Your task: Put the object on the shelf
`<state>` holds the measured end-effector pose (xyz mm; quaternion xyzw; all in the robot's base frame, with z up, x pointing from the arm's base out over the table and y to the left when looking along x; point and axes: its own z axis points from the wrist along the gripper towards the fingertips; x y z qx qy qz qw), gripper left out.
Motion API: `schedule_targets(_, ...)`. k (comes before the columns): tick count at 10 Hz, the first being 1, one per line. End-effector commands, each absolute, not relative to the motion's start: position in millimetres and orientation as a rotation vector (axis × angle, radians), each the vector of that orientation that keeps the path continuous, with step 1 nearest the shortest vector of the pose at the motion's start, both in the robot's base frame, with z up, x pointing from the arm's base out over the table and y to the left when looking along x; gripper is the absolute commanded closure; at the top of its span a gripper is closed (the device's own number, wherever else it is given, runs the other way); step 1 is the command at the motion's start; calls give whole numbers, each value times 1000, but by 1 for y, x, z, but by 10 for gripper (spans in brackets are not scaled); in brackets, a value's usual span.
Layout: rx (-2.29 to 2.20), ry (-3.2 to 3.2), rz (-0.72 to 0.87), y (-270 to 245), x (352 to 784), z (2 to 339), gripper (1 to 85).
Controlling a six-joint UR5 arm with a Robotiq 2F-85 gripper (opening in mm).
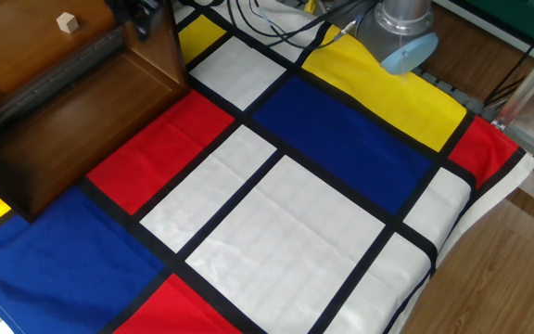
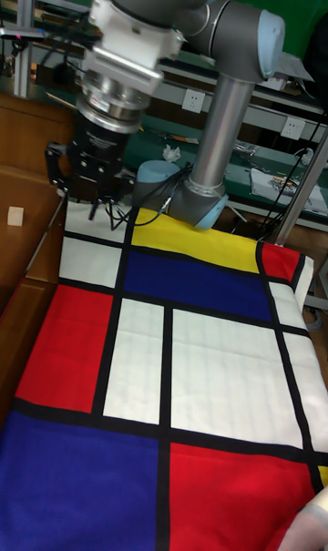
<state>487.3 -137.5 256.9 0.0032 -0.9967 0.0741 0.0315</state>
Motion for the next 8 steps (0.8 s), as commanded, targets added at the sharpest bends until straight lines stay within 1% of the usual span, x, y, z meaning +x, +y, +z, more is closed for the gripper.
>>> schedule_targets(1, -28, -3092, 234, -114, 480, 240, 417)
schedule_targets(3, -60, -3102, 243, -102, 481, 224, 417)
schedule_targets(4, -75, -3117, 239, -98, 486, 218, 463)
schedule_targets(5, -101, -3123, 244, -99, 487, 219, 533)
schedule_targets(7, -159, -3150, 252, -100, 494, 219, 847)
schedule_targets(8, -135, -3152, 213, -94, 494, 218, 847)
